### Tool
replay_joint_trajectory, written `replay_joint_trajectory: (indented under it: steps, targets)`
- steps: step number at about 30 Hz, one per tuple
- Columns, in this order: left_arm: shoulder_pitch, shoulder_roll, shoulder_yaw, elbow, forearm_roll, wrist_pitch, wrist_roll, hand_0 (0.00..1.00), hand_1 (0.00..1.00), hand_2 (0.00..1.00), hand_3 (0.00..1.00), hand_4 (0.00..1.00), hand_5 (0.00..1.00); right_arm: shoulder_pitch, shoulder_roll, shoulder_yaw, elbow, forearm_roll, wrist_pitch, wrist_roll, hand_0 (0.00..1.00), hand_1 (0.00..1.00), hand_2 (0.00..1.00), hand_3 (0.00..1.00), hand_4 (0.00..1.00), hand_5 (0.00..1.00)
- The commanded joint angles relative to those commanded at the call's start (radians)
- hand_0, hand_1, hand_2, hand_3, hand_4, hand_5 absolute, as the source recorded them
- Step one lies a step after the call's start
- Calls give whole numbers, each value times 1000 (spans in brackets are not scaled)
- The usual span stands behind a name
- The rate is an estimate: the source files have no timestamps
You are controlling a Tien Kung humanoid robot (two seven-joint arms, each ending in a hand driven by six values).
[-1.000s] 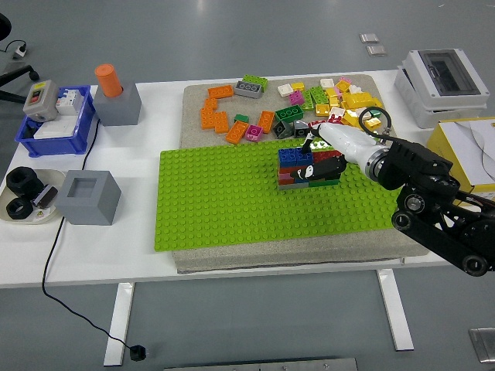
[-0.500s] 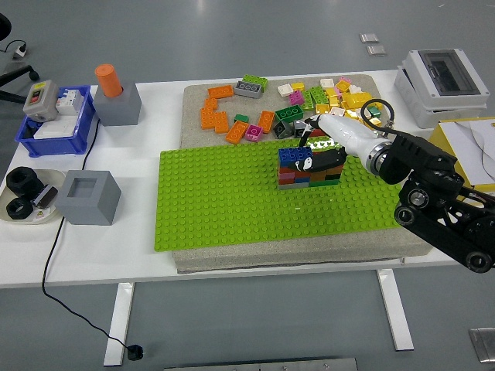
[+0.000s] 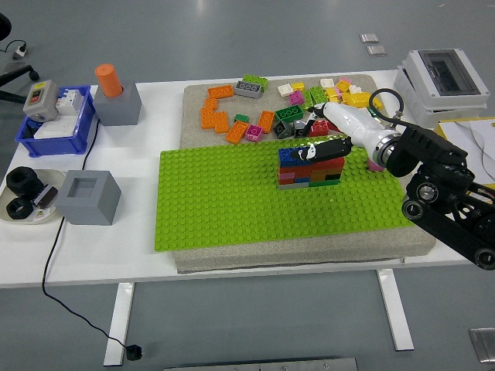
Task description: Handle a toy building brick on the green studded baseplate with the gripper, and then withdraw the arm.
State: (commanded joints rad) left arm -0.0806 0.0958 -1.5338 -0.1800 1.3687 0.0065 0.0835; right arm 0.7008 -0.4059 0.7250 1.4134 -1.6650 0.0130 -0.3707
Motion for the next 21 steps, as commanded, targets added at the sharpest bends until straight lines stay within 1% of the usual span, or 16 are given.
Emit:
replay_joint_trajectory:
  steps: [4, 5, 6, 8, 10, 11, 16, 17, 21]
  targets:
    - [2, 0, 0, 0, -2, 1, 0, 630, 587, 549, 576, 599, 233, -6, -49, 19, -5, -33, -10, -4, 901, 867, 895, 638, 924, 435]
    - [3, 0, 0, 0, -2, 1, 0, 629, 587, 548, 576, 599, 234, -6, -61, 19, -8, -43, -12, -6, 901, 869, 903, 769, 923, 348]
    - [3, 1, 0, 0, -2, 1, 0, 629, 587, 548, 576, 599, 234, -5, -77, 14, -14, -64, -12, -10, 901, 869, 903, 769, 923, 348]
    - [3, 3, -1, 0, -1, 2, 0, 629, 587, 548, 576, 599, 234, -1, -97, 4, -28, -101, -11, -16, 901, 869, 903, 769, 923, 348]
    - [1, 4, -1, 0, 1, 1, -1, 629, 587, 548, 576, 599, 234, 2, -109, -7, -46, -141, -9, -20, 901, 869, 903, 769, 923, 348]
    - [0, 4, -2, 0, 3, 1, -2, 629, 587, 548, 576, 599, 233, 4, -112, -13, -61, -166, -5, -23, 902, 874, 910, 797, 802, 127]
    - [-4, 3, -1, 0, 4, 0, -4, 629, 587, 548, 576, 599, 233, 15, -109, -38, -127, -239, 10, -29, 902, 874, 910, 797, 802, 127]
    - [-4, 3, -1, 0, 3, 1, -4, 629, 587, 548, 576, 599, 234, 19, -106, -45, -144, -247, 14, -30, 901, 874, 911, 784, 751, 71]
    - [-4, 3, 1, 0, 0, 2, -2, 629, 587, 548, 576, 599, 234, 29, -93, -68, -205, -262, 28, -32, 901, 874, 911, 784, 751, 71]
